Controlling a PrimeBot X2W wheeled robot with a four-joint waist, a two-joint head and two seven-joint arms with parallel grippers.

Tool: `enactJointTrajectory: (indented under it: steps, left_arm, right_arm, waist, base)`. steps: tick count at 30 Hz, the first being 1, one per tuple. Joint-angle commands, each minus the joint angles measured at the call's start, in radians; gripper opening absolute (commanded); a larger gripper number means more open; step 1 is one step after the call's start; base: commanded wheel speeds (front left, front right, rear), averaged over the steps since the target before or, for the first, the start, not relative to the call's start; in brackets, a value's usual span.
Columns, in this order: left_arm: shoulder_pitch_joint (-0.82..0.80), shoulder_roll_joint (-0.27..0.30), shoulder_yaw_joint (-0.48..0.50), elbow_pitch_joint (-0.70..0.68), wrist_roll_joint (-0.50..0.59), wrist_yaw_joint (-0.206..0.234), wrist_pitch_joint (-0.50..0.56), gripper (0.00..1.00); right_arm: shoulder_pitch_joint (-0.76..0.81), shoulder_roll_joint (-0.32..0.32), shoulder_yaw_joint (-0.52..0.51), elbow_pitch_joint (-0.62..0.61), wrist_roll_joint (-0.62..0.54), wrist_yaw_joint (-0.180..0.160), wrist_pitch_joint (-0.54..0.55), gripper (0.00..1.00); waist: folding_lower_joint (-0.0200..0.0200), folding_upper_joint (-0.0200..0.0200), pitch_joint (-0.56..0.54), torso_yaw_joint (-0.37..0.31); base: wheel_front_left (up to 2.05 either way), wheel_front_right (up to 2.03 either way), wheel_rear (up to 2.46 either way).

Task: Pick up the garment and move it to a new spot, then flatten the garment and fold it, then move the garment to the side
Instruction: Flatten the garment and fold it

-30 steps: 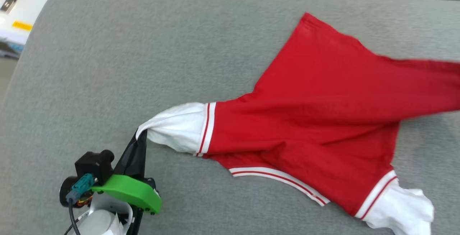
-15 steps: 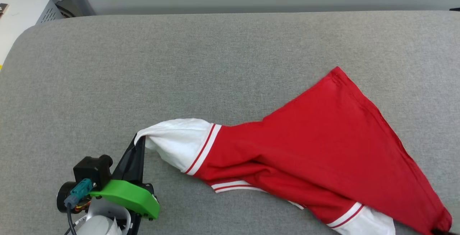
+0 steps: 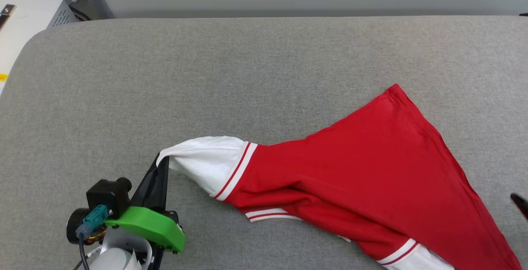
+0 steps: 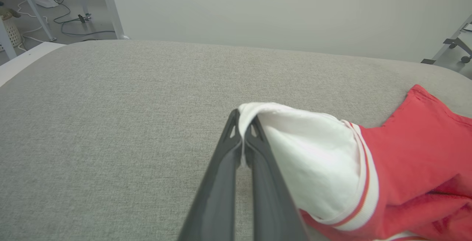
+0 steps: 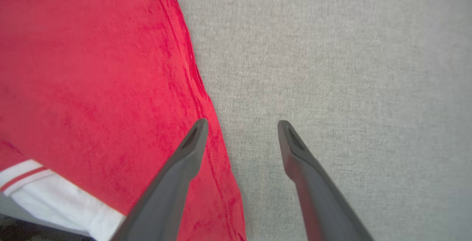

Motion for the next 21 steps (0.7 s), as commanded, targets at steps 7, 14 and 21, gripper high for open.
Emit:
enactJointTrajectory:
  steps: [7, 14, 21]
  left_arm:
    - [-0.043, -0.012, -0.016, -0.02, 0.017, -0.001, 0.006, 0.0]
    - [-0.101, -0.034, -0.036, -0.012, 0.033, -0.018, 0.002, 0.0]
    - [-0.174, -0.075, -0.06, 0.008, 0.052, -0.042, -0.007, 0.0]
  right_arm:
    - [-0.29, -0.091, 0.015, -0.175, -0.042, -0.001, 0.074, 1.0]
    - [-0.597, -0.074, 0.22, -0.064, -0.066, -0.001, 0.275, 1.0]
    - [-0.839, -0.049, 0.413, 0.158, -0.079, -0.001, 0.451, 1.0]
  waist:
    - [0.0001, 0.0, 0.049, 0.051]
    - [0.0001, 0.0, 0.112, 0.104]
    - [0.0001, 0.0, 0.194, 0.163]
  base:
    - [0.0, 0.0, 0.0]
    - [0.0, 0.0, 0.0]
    - [0.0, 0.0, 0.0]
